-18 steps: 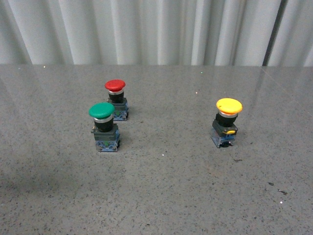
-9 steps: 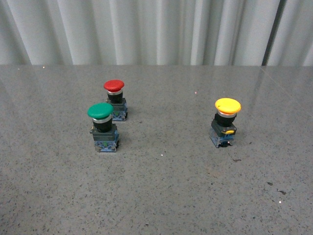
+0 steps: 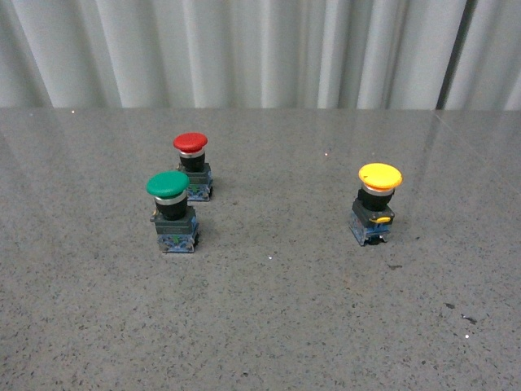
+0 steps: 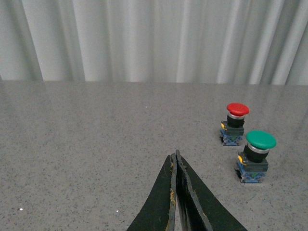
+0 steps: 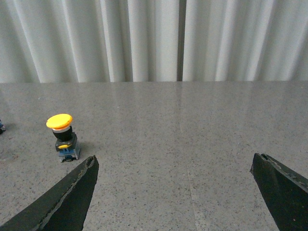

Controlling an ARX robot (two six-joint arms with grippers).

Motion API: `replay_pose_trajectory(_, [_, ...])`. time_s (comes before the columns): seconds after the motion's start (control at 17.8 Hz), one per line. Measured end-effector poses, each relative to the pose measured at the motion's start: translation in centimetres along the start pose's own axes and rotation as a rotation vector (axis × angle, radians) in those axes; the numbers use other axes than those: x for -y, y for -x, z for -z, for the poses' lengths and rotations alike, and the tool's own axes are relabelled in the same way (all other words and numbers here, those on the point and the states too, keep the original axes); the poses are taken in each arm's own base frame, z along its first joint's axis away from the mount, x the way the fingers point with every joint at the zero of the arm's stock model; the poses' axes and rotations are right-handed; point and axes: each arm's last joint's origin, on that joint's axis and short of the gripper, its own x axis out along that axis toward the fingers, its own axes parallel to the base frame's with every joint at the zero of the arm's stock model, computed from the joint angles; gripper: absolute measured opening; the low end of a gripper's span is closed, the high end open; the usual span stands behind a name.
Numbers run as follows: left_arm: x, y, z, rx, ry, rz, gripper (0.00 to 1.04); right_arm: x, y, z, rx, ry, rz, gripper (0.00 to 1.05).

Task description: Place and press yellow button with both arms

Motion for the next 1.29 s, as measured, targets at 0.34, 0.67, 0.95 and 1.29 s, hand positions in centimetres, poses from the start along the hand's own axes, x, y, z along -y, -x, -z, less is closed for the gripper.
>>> replay_pose_trajectory(0.34, [0.0, 0.9, 0.8, 0.019, 0.000, 0.000, 0.02, 0.0, 0.0, 0.0, 0.000, 0.000, 0.000, 0.98])
replay_pose_trajectory(0.67, [0.0, 1.6, 0.9, 0.006, 0.000, 0.000, 0.02, 0.0, 0.0, 0.0, 0.000, 0.000, 0.000, 0.98])
replay_pose_trajectory(0.95, [0.0, 2.5, 0.9, 0.031, 0.000, 0.000, 0.02, 0.0, 0.0, 0.0, 0.000, 0.000, 0.000, 0.98])
replay_pose_trajectory(1.29, [0.0, 2.5, 1.2, 0.006, 0.000, 0.000, 0.02, 0.0, 0.0, 0.0, 0.000, 0.000, 0.000, 0.98])
